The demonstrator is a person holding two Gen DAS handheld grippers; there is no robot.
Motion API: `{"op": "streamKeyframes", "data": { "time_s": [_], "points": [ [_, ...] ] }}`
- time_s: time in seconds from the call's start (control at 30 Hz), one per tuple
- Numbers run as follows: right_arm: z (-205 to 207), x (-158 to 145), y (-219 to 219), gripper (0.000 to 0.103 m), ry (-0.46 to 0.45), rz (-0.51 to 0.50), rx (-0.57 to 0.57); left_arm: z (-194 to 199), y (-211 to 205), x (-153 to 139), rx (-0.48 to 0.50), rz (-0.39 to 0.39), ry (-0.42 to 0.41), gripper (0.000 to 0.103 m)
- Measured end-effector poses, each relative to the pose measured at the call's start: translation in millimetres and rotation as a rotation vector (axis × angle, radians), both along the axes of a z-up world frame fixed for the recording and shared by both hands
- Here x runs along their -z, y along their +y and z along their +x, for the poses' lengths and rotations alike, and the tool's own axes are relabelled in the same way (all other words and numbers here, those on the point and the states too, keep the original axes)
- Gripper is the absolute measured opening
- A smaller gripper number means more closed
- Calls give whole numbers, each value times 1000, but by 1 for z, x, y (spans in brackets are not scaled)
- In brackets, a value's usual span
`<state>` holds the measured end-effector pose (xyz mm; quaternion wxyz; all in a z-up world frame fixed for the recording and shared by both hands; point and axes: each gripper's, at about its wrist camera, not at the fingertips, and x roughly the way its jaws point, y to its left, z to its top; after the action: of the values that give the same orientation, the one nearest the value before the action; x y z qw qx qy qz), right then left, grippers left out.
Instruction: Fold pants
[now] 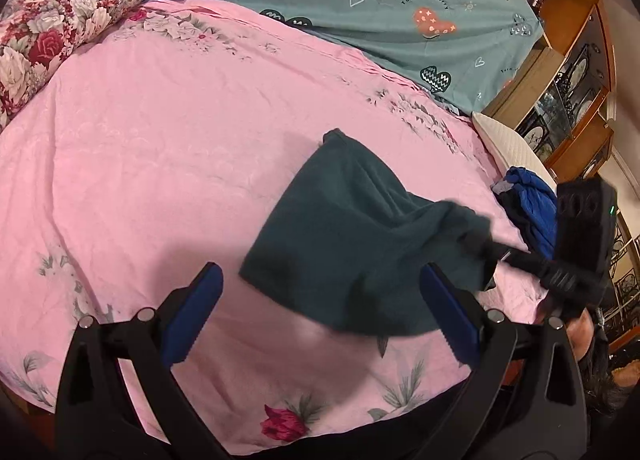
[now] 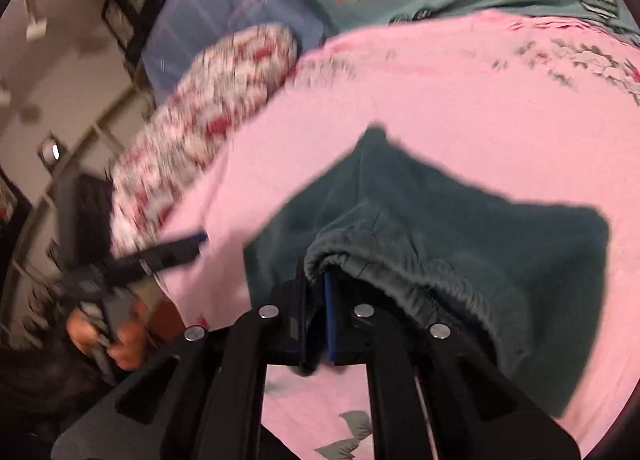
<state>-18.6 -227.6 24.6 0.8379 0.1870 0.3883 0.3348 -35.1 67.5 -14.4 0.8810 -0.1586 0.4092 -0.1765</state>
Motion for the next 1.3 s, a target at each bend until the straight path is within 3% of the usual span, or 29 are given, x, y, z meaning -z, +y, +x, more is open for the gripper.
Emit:
{"op": "streamKeyframes", "data": {
  "time_s": [0.13, 0.27, 0.37, 0.5, 0.57, 0.6, 0.67, 0.7, 0.8, 0.87, 1.0, 1.07, 1.2, 1.23, 1.3],
  "points": [
    [11, -29, -48, 7, -27, 72, 87, 4, -1, 0, 2, -12, 6, 100],
    [12, -57, -65, 7, -58, 59, 85, 8, -8, 4, 23, -7, 24, 100],
    [30, -37, -74, 7, 84, 22, 113, 11, -16, 8, 38, -3, 40, 100],
    [45, 30, -95, 11, 309, -18, 168, 13, -24, 10, 62, 6, 51, 100],
    [45, 50, -94, 23, 341, -10, 174, 15, -24, 13, 61, 6, 64, 100],
    [41, 52, -92, 34, 332, -3, 164, 16, -25, 14, 62, 6, 69, 100],
    [31, 45, -83, 47, 270, -50, 134, 16, -26, 14, 65, 10, 73, 100],
    [29, 43, -79, 59, 255, -65, 124, 17, -27, 14, 66, 13, 72, 100],
    [23, 44, -64, 57, 249, -157, 97, 16, -29, 12, 74, 20, 64, 100],
    [19, 41, -61, 19, 248, -181, 62, 17, -31, 13, 78, 24, 64, 100],
    [3, 1, -90, 18, 179, -85, 51, 20, -35, 11, 86, 42, 57, 100],
    [-1, -4, -103, 18, 187, -71, 62, 21, -41, 7, 105, 56, 50, 100],
    [1, 51, -98, 22, 385, -211, 58, 22, -60, 0, 176, 103, 21, 100],
    [0, 60, -96, 28, 391, -229, 63, 23, -66, -2, 189, 115, 17, 100],
    [-5, 46, -96, 35, 350, -267, 78, 27, -79, -7, 213, 126, 6, 100]
  ]
}}
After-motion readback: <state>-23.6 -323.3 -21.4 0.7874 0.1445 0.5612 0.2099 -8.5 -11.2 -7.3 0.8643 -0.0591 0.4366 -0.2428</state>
